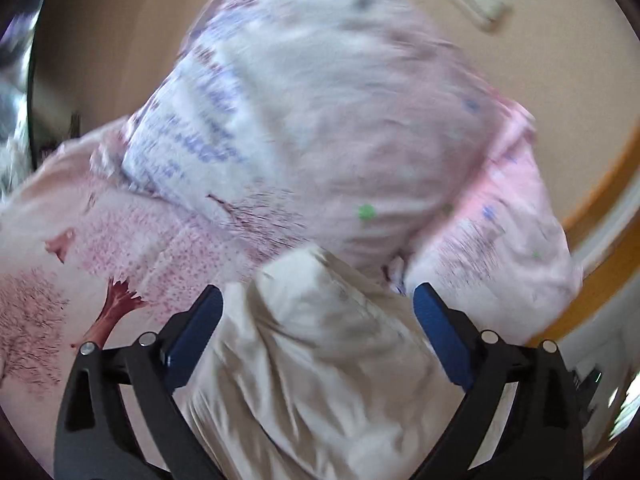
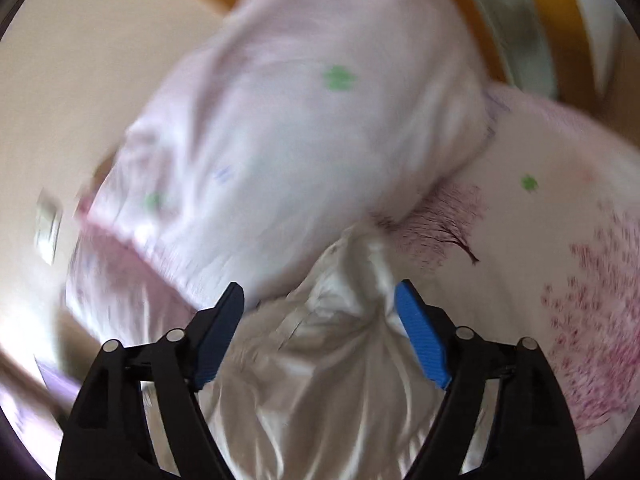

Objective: Fold large clothes

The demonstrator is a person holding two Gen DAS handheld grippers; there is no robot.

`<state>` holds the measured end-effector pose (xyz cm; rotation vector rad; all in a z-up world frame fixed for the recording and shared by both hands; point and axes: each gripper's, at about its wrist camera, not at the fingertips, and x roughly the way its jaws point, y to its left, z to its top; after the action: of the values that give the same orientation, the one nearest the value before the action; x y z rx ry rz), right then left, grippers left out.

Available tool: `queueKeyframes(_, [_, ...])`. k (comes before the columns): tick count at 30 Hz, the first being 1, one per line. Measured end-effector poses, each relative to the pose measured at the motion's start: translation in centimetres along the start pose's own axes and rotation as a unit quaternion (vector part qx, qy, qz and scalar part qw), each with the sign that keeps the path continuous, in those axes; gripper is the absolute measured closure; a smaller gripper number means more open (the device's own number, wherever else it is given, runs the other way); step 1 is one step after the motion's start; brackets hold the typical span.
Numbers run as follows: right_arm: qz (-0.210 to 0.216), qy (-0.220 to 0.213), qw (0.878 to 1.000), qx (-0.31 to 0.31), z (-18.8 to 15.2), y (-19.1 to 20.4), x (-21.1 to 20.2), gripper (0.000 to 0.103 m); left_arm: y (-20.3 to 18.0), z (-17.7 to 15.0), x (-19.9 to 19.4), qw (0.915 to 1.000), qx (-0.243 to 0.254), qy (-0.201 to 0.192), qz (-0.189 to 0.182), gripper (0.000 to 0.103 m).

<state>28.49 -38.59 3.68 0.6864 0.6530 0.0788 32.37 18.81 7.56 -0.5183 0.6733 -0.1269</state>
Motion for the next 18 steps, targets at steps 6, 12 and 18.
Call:
queueKeyframes(6, [-0.004,0.072,0.979,-0.192,-6.6,6.2,0.7,0.074,-9.1,-8.5,-0.6,0.973,0.226,-0.002,0.045,0.007])
queueKeyframes(12, [-0.061,0.109,0.97,-0.208,-7.9,6.7,3.5,0.074,-12.2,-11.3,3.5,0.953,0.285,0.041,0.096,0.007])
queueKeyframes(18, [-0.114,0.148,0.962,-0.197,-6.9,6.0,6.5,0.075,-10.8,-10.8,6.1,0.9557,0.26,0.068,0.12,0.007])
